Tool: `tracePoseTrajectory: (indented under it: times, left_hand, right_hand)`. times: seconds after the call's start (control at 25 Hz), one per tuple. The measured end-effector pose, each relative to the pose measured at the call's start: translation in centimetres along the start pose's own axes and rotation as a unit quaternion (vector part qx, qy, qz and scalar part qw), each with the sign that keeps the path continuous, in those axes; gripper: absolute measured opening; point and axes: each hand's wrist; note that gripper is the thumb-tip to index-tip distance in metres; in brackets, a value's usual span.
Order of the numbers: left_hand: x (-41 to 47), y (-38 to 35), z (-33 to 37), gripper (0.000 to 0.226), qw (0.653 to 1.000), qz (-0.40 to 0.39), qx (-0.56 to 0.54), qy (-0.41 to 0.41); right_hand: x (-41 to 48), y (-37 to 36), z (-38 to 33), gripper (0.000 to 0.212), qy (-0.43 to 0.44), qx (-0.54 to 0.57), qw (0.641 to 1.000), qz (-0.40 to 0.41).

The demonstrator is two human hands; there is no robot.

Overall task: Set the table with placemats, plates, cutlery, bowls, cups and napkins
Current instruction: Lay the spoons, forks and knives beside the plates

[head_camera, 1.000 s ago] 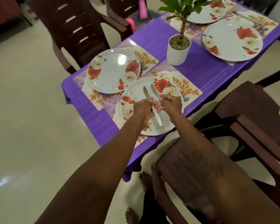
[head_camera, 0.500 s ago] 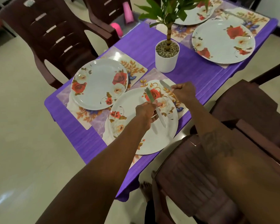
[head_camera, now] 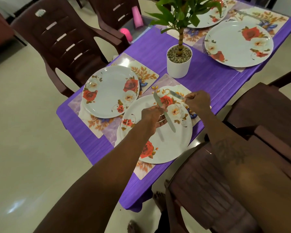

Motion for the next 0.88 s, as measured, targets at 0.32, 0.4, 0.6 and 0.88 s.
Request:
tracePoseTrajectory:
  times: [0.32,0.4,0.6,0.88]
  left_hand:
    - [-0.8,10.7,2.5,0.02,0.987,-0.073,0.131,-0.064]
    - [0.0,14.7,3.5,0.019,0.982,-0.087,0.156,-0.068]
    - [5.3,25.8,5.7,0.015,0.935,-0.171,0.292,-0.108]
    - [11.9,39.5,8.3,0.009,0.92,-0.222,0.321,-0.031]
  right_hand:
    - [-8.5,-3.9,-12.2,0.018,-0.044,0.291,0.947,-0.128]
    - [-11.3,-7.1,-15.1,0.021,-0.051,0.334,0.921,-0.193]
    - [-15.8,-15.2,-18.2,0.004,-0.125,0.351,0.918,-0.133]
    - [-22.7,-24.7,-20.8,0.005,-0.349,0.495,0.794,0.045]
Point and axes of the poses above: each hand's wrist, its own x-axis towards the middle knuckle, its own y-axis out of the back of the hand, z = x × y, and after that the axes turned 7 degrees about -y, right-handed
